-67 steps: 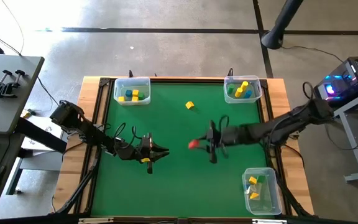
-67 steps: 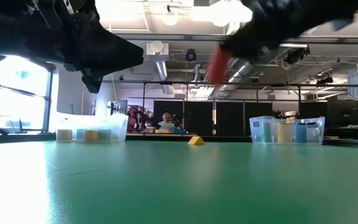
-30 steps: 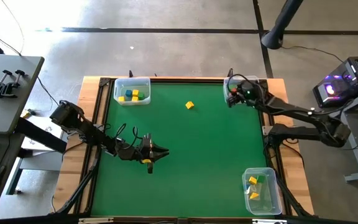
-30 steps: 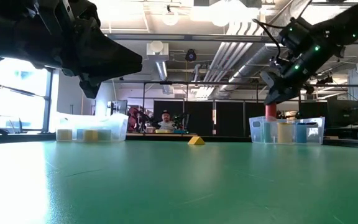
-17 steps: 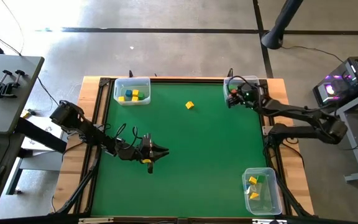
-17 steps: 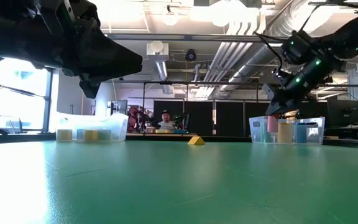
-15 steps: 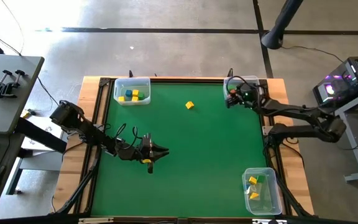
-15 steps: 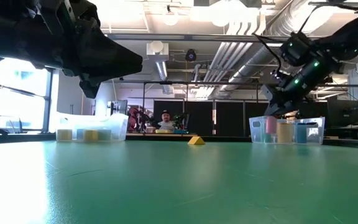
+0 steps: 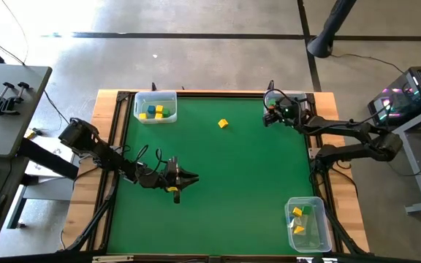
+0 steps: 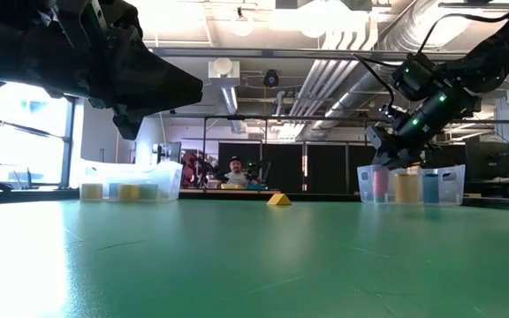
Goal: Sort blocks by size
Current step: Put the orange cylindrical block into the top right transparent bin, then put the yellow triangle block into the bottom transparent bin
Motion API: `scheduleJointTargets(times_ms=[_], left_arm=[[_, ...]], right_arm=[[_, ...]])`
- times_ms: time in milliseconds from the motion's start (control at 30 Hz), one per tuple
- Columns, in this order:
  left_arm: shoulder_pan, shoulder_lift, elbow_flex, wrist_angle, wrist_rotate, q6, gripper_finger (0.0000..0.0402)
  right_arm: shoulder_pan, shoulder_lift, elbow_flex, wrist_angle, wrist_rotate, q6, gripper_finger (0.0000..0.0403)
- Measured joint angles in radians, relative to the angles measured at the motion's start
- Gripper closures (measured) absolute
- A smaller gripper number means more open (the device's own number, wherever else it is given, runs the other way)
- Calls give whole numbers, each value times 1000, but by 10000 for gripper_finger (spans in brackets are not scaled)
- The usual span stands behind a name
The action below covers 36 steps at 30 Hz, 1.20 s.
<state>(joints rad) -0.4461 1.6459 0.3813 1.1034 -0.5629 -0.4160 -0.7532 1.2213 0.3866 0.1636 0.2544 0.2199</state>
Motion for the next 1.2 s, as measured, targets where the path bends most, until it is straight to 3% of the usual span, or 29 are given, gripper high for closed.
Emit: scheduleJointTargets(times_ms=[433,833,1000,1200], left_arm=[[0,0,0,0,0,-2,339],[0,0,0,0,0,-2,339],[1,0,0,0,-1,-2,339],[1,0,0,1,-52,-1,339]], right_arm=[[0,-32,-4,4,27,-20,202],[20,-299,-6,-68,12,-32,202],[123,-387,-5,-81,-34,-17,202],[377,-418,-4,-78,60,9,202]])
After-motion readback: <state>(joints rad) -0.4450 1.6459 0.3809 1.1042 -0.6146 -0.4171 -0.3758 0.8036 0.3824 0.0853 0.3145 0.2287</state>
